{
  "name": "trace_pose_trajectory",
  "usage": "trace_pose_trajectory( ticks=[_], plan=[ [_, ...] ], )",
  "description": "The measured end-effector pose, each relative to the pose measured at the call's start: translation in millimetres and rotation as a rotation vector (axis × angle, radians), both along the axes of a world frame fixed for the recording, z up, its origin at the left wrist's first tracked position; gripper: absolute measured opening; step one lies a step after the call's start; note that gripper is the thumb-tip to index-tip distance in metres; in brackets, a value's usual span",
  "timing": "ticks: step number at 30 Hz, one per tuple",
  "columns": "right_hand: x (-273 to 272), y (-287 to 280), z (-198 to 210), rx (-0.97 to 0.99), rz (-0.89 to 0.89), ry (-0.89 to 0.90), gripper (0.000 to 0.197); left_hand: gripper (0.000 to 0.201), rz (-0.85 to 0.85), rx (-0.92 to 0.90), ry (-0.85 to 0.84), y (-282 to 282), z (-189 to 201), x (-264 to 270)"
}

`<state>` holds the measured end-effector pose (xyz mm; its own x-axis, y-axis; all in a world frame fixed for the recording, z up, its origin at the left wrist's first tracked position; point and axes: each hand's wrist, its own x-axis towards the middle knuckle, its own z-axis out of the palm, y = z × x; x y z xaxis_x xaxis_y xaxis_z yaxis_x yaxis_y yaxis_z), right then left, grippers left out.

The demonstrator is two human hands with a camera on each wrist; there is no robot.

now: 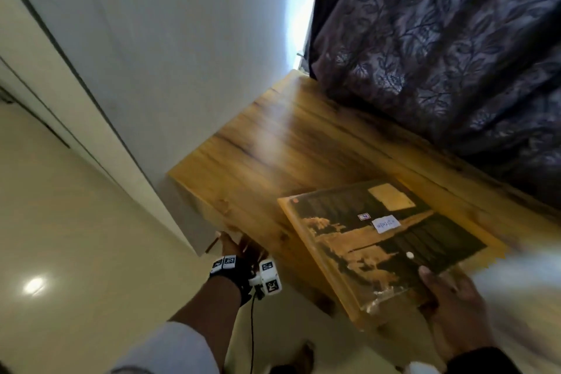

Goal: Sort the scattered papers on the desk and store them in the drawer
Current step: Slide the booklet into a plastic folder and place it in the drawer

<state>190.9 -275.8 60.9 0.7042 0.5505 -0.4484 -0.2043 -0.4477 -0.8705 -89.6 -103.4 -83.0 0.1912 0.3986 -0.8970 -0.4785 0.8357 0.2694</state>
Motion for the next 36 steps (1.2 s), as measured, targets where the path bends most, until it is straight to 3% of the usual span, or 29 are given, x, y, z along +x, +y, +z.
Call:
trace_pose_trajectory(
  ticks=[1, 2, 4, 6, 10, 13, 17, 24, 26, 30, 31, 33, 34, 36],
  plan=[
    [-4.9, -6.8, 1.7, 0.023, 0.011, 0.015, 0.027, 0.057, 0.0, -0.017, 0.036, 0.9, 2.0, -2.1],
    [-10.5, -12.5, 3.1, 0.051, 0.003, 0.027, 0.032, 0.06, 0.019, -0.025, 0.088, 2.7, 2.9, -6.3],
    [-23.5, -22.9, 2.9, 0.097, -0.013, 0.079, 0.045, 0.083, 0.055, -0.041, -0.049, 1.2, -10.1, -17.7],
    [-41.1, -32.5, 4.1, 0.131, -0.044, 0.116, 0.036, 0.096, 0.197, -0.134, -0.211, -2.4, -34.0, -32.5],
    [-64.9, -43.4, -2.3, 0.141, -0.06, 0.126, 0.03, 0.087, 0.307, -0.268, -0.282, -24.6, -10.2, -58.8],
    [-81.1, -49.5, -9.7, 0.105, -0.082, 0.124, 0.024, 0.098, 0.247, -0.293, -0.196, -41.4, -16.5, -90.5],
    [-98.5, -53.3, -11.1, 0.108, -0.085, 0.157, 0.023, 0.102, 0.155, -0.292, -0.085, -59.6, -59.6, -130.5],
    [-116.1, -56.2, -5.4, 0.143, -0.063, 0.188, 0.029, 0.092, 0.202, -0.225, 0.06, -70.3, -35.1, -169.0],
    [-119.8, -54.8, -4.6, 0.154, -0.067, 0.211, 0.028, 0.071, 0.171, -0.124, 0.203, -64.8, -18.9, -179.7],
    [-134.4, -46.5, 7.8, 0.166, -0.047, 0.338, 0.019, 0.041, 0.027, 0.196, 0.828, -44.6, -9.1, -218.1],
    [-139.0, -42.7, 11.4, 0.189, -0.035, 0.379, 0.02, 0.031, 0.056, 0.315, 0.987, -39.0, -0.7, -226.0],
    [-148.9, -32.1, 18.9, 0.255, -0.03, 0.453, 0.02, 0.034, 0.158, 0.628, 1.157, -30.6, 32.9, -231.5],
    [-153.8, -26.0, 23.0, 0.289, -0.028, 0.489, 0.022, 0.037, 0.116, 0.838, 1.186, -28.2, 54.7, -227.9],
    [-163.7, -13.5, 29.6, 0.348, -0.016, 0.571, 0.03, 0.052, -0.208, 1.242, 1.162, -29.0, 97.3, -211.3]
  ],
)
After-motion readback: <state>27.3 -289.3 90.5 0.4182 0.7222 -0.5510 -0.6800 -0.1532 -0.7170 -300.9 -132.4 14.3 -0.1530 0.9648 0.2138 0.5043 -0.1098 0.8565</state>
